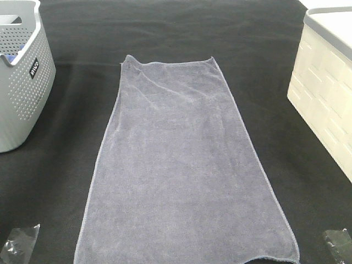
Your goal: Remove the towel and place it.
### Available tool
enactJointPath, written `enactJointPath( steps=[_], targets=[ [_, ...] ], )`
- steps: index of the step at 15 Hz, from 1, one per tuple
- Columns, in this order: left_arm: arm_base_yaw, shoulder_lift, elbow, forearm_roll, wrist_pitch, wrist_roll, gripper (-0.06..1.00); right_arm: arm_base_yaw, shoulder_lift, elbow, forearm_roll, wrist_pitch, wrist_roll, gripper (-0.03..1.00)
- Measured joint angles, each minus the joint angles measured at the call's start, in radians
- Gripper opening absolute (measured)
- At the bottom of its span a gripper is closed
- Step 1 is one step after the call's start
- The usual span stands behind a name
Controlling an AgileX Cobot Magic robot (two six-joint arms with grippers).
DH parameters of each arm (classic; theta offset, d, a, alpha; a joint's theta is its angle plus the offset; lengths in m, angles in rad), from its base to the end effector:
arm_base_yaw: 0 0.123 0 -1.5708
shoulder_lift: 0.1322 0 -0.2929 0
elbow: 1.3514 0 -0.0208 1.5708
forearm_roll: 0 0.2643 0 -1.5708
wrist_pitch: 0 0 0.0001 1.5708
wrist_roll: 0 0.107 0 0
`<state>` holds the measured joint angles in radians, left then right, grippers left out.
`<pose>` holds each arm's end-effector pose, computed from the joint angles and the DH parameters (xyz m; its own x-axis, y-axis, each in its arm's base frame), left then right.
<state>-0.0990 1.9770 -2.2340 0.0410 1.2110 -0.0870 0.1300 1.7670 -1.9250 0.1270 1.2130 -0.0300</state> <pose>0.4593 -0.0415 0.4017 -0.7617 0.0029 -0.6479 0.0189 0.9997 -0.0178 0.4011 0.0653 0.3972 -0.8180 -0.0922 -0.5678 -0.1837 0.9773 0.1059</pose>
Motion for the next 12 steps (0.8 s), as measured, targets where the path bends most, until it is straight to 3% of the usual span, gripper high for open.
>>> enactJointPath(
  steps=[1, 6, 8, 12],
  targets=[
    [0.0, -0.135, 0.181, 0.017, -0.002, -0.007, 0.66, 0.0, -0.206, 0.241, 0.0, 0.002, 0.007, 0.72],
    [0.0, -0.673, 0.867, 0.032, -0.212, -0.058, 0.66, 0.0, -0.719, 0.706, 0.0, 0.007, 0.022, 0.72],
    [0.0, -0.872, 1.041, 0.042, -0.233, -0.059, 0.66, 0.0, -0.892, 0.823, 0.0, 0.007, 0.023, 0.72],
    [0.0, -1.243, 1.265, 0.069, -0.243, -0.055, 0.66, 0.0, -1.226, 0.953, 0.001, 0.008, 0.023, 0.72]
  ],
)
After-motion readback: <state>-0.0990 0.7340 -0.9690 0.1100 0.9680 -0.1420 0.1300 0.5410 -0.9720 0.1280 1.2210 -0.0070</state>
